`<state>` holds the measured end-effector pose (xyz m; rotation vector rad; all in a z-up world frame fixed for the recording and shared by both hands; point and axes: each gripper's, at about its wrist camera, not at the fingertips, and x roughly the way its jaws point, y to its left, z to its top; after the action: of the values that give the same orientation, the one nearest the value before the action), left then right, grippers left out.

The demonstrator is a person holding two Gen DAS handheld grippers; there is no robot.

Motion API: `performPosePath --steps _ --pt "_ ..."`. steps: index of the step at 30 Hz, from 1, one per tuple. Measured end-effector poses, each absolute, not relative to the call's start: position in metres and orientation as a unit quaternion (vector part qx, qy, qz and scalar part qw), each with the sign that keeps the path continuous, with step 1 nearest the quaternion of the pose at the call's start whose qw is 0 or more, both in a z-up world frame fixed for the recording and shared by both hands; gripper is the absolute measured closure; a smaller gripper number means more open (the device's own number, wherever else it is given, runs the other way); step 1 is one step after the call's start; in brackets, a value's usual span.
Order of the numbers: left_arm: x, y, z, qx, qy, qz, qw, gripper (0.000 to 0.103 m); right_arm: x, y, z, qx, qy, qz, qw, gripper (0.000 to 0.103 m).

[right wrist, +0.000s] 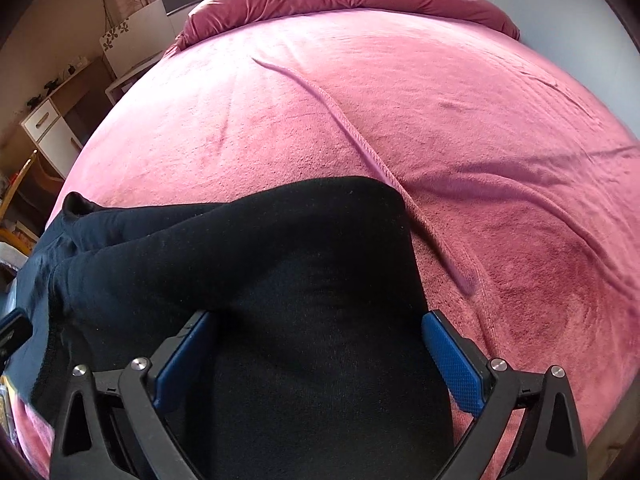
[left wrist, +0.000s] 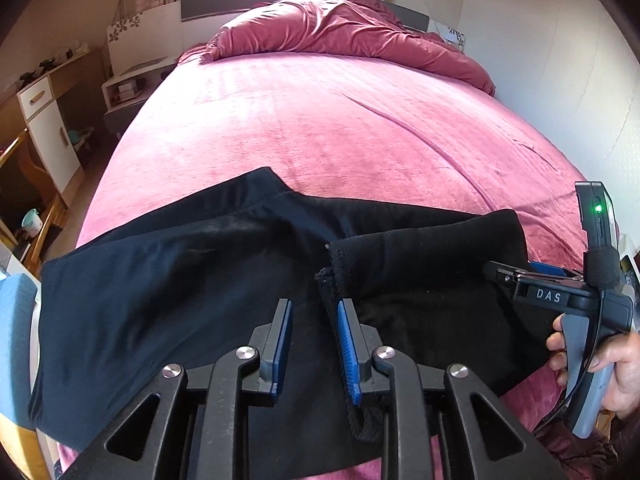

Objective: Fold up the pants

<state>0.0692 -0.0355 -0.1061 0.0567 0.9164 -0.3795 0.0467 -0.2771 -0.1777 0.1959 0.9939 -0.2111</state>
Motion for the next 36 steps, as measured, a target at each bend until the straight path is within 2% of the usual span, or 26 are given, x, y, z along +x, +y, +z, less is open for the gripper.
performPosePath --steps 8,12,16,20,21,25,26,27,28,33,36 --pt "0.062 -0.018 -0.108 0.011 0.446 -0.170 0.878 0.075 0.021 -0.263 -0.137 0.055 0.428 -0.110 0.895 0.002" --pt "0.062 -0.010 -0.113 -0.001 0.455 -0.166 0.875 0.074 0.006 -0.241 -0.120 0.043 0.420 -0.047 0.905 0.009" --pt "0.063 0.015 -0.114 -0.045 0.471 -0.157 0.867 0.073 -0.002 -0.208 -0.124 0.021 0.436 0.025 0.899 0.028" --pt "0.067 0.067 -0.115 -0.144 0.492 -0.132 0.848 0.064 -0.001 -0.180 -0.141 0.005 0.463 0.065 0.884 0.044" --pt "0.068 0.086 -0.115 -0.174 0.493 -0.119 0.844 0.059 0.000 -0.177 -0.145 0.002 0.470 0.070 0.880 0.044" --pt "0.062 0.157 -0.114 -0.286 0.486 -0.082 0.822 0.058 -0.001 -0.171 -0.162 0.008 0.491 0.073 0.868 0.046" --pt "0.058 0.181 -0.114 -0.315 0.479 -0.061 0.817 0.054 -0.001 -0.172 -0.164 0.010 0.491 0.071 0.868 0.046" --pt "0.056 0.192 -0.114 -0.328 0.478 -0.053 0.813 0.044 0.000 -0.174 -0.167 0.015 0.493 0.071 0.867 0.046" --pt "0.053 0.210 -0.114 -0.346 0.476 -0.041 0.807 0.041 0.001 -0.176 -0.168 0.020 0.494 0.071 0.866 0.046" --pt "0.027 0.286 -0.125 -0.422 0.460 0.032 0.780 0.043 0.000 -0.180 -0.172 0.045 0.496 0.078 0.864 0.042" --pt "0.018 0.306 -0.141 -0.463 0.463 0.051 0.754 0.044 0.000 -0.179 -0.173 0.045 0.494 0.082 0.864 0.038"
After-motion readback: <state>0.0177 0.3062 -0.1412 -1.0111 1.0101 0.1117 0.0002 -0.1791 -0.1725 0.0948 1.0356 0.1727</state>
